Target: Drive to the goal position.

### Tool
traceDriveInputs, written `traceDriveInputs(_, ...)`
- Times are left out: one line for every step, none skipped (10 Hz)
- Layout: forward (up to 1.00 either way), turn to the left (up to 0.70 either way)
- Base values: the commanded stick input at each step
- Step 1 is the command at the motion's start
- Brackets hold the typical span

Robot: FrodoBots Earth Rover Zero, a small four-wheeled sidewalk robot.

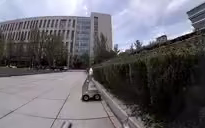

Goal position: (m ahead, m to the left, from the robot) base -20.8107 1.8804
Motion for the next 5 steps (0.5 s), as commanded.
traceDriveInputs(0.1, 0.0)
traceDriveInputs(0.1, 0.0)
traceDriveInputs(0.1, 0.0)
traceDriveInputs(0.1, 0.0)
traceDriveInputs(0.1, 0.0)
